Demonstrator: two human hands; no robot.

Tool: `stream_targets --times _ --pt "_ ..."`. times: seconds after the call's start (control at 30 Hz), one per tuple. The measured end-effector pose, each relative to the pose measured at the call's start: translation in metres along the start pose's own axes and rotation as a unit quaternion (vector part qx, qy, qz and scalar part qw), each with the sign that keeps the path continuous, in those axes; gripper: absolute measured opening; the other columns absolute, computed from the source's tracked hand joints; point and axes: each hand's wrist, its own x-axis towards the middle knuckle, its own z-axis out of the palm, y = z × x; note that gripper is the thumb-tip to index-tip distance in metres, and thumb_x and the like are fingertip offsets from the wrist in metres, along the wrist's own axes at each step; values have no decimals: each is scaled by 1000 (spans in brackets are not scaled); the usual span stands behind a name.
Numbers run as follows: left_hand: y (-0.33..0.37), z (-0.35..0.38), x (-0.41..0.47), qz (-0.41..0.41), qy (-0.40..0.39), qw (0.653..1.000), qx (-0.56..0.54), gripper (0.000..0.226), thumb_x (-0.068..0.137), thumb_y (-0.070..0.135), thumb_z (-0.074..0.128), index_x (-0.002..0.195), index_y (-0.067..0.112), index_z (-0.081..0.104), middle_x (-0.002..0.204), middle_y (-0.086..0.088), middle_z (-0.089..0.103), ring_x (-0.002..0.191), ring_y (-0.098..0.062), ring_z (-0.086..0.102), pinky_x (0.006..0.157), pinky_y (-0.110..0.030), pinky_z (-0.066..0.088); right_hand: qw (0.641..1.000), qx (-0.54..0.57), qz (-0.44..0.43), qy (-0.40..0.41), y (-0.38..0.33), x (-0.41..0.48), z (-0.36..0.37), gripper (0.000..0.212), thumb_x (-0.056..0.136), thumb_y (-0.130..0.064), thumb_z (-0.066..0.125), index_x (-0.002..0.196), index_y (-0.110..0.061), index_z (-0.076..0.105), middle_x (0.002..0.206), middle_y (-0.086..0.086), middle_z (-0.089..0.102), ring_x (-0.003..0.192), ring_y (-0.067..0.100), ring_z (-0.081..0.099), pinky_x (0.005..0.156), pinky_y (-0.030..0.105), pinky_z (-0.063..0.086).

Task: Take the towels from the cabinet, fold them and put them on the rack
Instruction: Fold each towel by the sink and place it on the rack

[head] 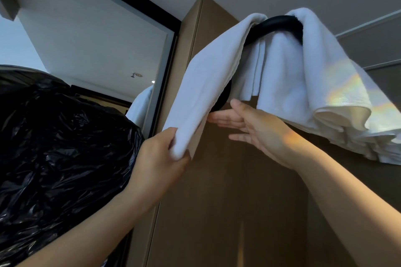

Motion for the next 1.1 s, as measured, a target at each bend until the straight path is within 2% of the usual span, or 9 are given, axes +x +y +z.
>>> stream_targets --times 0.17,0.23,0.3,0.5,0.7,0.8,0.93,1.03,1.1 --pt "-8 -14 4 4 -5 999 -33 14 77 13 73 86 20 65 70 1 63 65 -13 60 54 -32 50 966 -175 14 189 32 -23 0 33 93 -49 57 123 -38 64 111 -23 67 102 -12 59 86 12 45" --pt "-10 -17 6 9 -10 999 -33 15 78 14 73 89 21 66 71 3 64 67 -11 60 54 -29 51 959 -151 46 234 40 -25 7 37 93 -47 58 128 -34 61 114 -18 66 103 -3 61 84 18 48" --pt "-12 -18 8 13 -13 999 -34 15 78 13 73 88 22 66 71 3 63 67 -10 60 53 -26 50 958 -118 56 254 42 -21 11 42 94 -44 59 133 -32 57 119 -13 65 107 4 62 94 28 51" --pt "-16 -20 13 17 -19 999 -38 17 78 14 74 87 26 66 69 6 63 69 -7 60 54 -19 49 933 -173 -107 295 10 -2 -4 33 94 -26 62 127 -24 64 110 -16 69 99 -12 62 80 -3 41" --pt "-18 -16 13 21 -24 998 -49 16 78 12 74 83 25 65 69 4 63 70 -9 60 56 -23 49 903 -185 64 381 13 12 -40 42 95 -33 54 133 -18 58 116 -2 68 110 16 63 87 23 40" --pt "-19 -15 14 23 -28 998 -49 15 78 13 74 85 24 66 71 3 64 72 -9 60 59 -27 50 895 -189 74 397 18 11 -50 43 94 -35 57 130 -13 60 108 -2 68 104 16 63 87 26 41" --pt "-20 -13 15 32 -29 998 -39 13 78 15 73 81 24 64 70 2 63 69 -11 60 55 -29 50 912 -153 66 375 19 20 -50 55 91 -43 63 135 -11 56 123 4 66 109 24 65 101 41 48" --pt "-20 -13 16 37 -30 998 -34 13 78 16 74 82 24 64 70 3 63 69 -9 60 55 -28 50 917 -151 77 361 12 31 -45 63 90 -49 63 138 -10 50 133 4 60 116 23 60 97 34 44" --pt "-21 -14 16 35 -31 998 -39 13 78 15 74 80 23 64 69 3 63 69 -10 60 55 -26 49 915 -157 88 361 8 38 -43 59 91 -50 61 132 -8 52 124 3 57 109 21 56 86 31 38"
